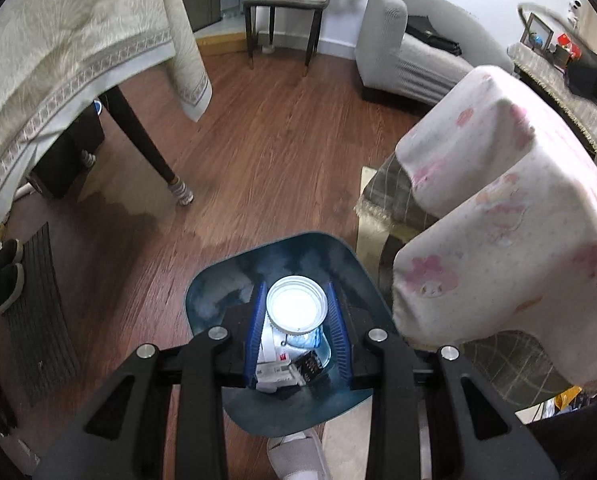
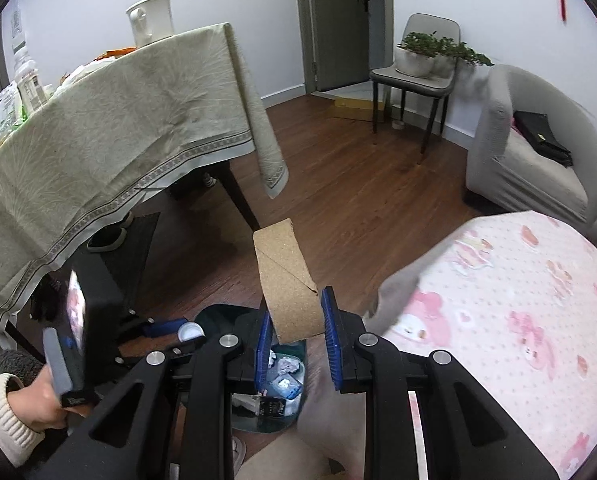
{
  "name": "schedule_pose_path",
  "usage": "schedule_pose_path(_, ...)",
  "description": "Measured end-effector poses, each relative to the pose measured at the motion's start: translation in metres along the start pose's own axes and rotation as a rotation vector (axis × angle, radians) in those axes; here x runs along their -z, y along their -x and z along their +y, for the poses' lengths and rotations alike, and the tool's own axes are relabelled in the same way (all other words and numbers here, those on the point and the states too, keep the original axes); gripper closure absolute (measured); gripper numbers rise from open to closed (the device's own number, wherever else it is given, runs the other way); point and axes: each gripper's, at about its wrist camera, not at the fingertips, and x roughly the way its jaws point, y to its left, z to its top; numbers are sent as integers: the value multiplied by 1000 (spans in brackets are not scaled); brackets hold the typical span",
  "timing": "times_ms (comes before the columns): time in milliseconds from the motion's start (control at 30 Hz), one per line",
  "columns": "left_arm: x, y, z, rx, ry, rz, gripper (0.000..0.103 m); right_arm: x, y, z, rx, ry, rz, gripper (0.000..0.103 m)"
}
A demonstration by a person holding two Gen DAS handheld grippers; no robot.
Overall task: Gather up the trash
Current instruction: 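Open the left tool over the bin to drop the white cap, then open the right tool over the bin to drop the tape roll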
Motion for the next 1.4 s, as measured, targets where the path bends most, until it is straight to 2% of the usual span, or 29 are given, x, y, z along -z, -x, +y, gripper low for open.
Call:
schedule_pose_path(233,16,-19,6,-16,-21,70,70,-2,-12,14,-14,11,21,79)
schedule_pose_path(433,30,-39,20,-24,4,159,70,-4,-23,25,-27,23,41,79)
schedule_pose_path(633,35,-46,27,-26,15,177,69,-5,-36,37,-42,36,67,79)
schedule_pose_path(700,36,-45,30,-28,26,179,63,-4,-41,39,-46,34,80,79)
schedule_pose_path(1133,33,-29,48,-21,65,131,56,7,-82,57,-51,41,194,79)
schedule_pose_path(1233,29,-16,55,-25,84,90,52,13,-94,61,-51,45,230,79)
schedule_pose_path(1400,18,10,64,-11,122,7,51,26,-114,67,-48,56,295,80)
